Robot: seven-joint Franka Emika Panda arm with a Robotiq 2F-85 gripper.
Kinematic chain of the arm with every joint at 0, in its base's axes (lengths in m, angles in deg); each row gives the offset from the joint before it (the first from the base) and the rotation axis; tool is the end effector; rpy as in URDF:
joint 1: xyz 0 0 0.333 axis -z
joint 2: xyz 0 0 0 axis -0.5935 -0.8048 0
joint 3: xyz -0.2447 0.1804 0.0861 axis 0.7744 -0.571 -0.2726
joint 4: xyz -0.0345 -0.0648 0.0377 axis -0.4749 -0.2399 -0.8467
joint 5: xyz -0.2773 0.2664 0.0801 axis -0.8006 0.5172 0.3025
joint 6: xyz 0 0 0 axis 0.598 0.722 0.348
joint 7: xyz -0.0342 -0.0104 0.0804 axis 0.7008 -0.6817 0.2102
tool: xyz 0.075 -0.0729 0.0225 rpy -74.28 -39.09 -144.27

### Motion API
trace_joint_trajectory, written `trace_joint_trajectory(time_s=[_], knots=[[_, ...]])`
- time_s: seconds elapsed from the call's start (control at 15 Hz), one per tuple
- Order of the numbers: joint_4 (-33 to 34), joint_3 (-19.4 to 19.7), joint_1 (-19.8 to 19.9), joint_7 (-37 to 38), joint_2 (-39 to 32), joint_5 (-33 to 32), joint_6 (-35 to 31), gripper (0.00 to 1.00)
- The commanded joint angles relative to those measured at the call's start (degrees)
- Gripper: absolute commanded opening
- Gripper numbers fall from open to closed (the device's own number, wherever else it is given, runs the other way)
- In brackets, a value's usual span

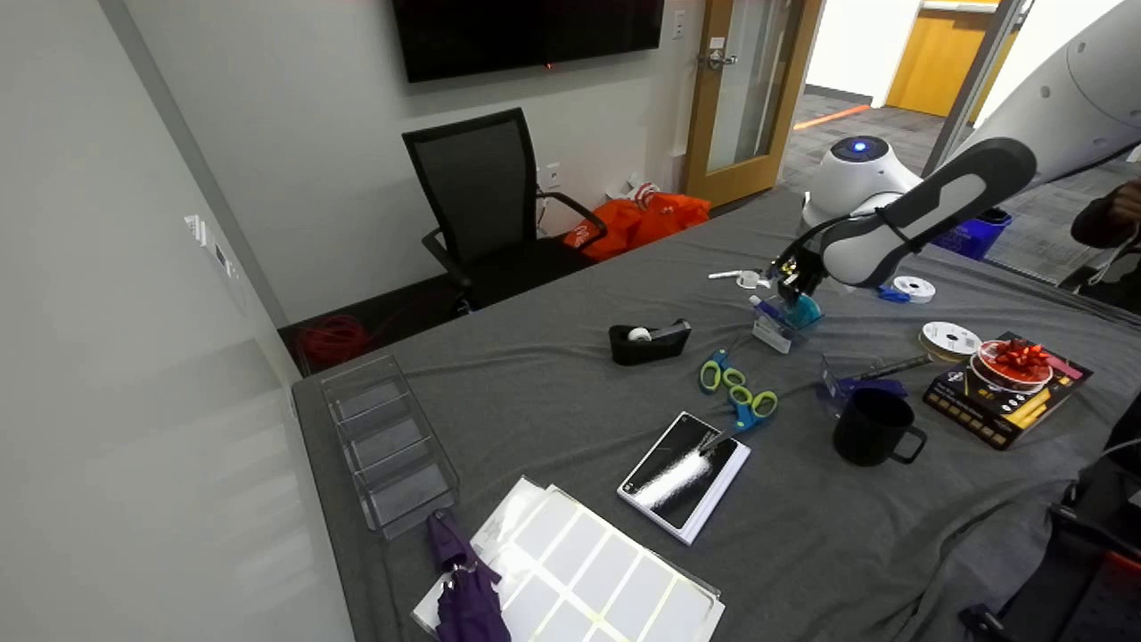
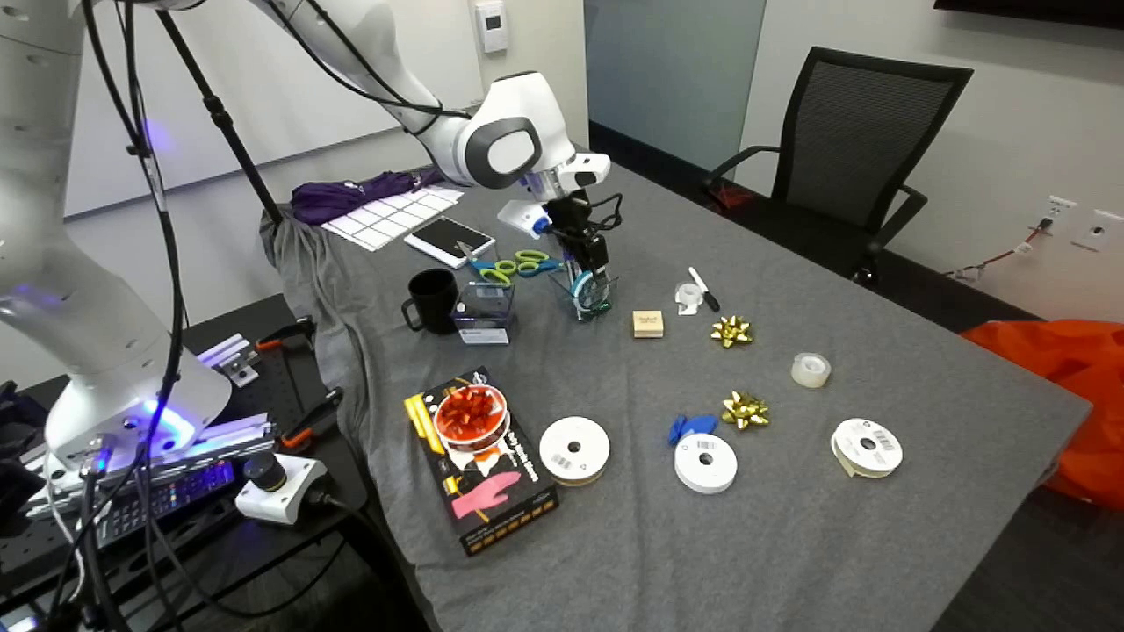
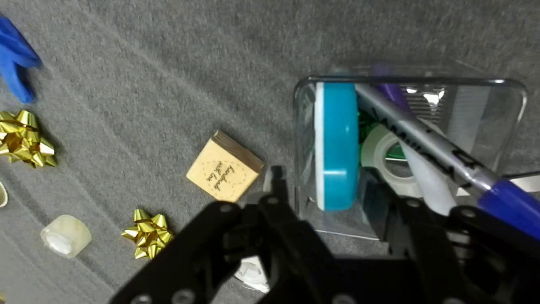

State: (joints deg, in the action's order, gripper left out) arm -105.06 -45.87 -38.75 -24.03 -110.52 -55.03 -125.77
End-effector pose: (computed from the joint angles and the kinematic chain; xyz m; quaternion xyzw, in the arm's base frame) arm 0.6377 -0.1307 0.1958 0.9845 -0.0186 0.0999 0.1427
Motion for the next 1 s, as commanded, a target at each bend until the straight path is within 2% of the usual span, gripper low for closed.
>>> trace_joint_trajectory(time_s=[0.0,0.07,0.13,0.2,0.27,0.33,0.67,0.73,0.93], knots=[[-2.3,-0.1,0.0,0.4,2.5,-1.1,-0.1,0.81],[-2.3,-0.1,0.0,0.4,2.6,-1.0,-0.2,0.87],[-2.4,-0.1,-0.1,0.5,2.6,-1.1,-0.2,0.44],[-2.4,0.0,-0.2,0.6,2.5,-1.2,-0.3,0.48],[-2.4,0.1,-0.2,0.7,2.4,-1.2,-0.6,0.6],[-2.4,0.1,-0.2,0.8,2.3,-1.3,-0.7,0.41],[-2.7,0.5,-0.7,1.3,1.6,-1.6,-0.6,0.04],[-2.7,0.6,-0.8,1.5,1.4,-1.7,-0.6,0.02],[-2.6,0.8,-1.0,1.8,1.2,-1.7,-0.6,0.06]])
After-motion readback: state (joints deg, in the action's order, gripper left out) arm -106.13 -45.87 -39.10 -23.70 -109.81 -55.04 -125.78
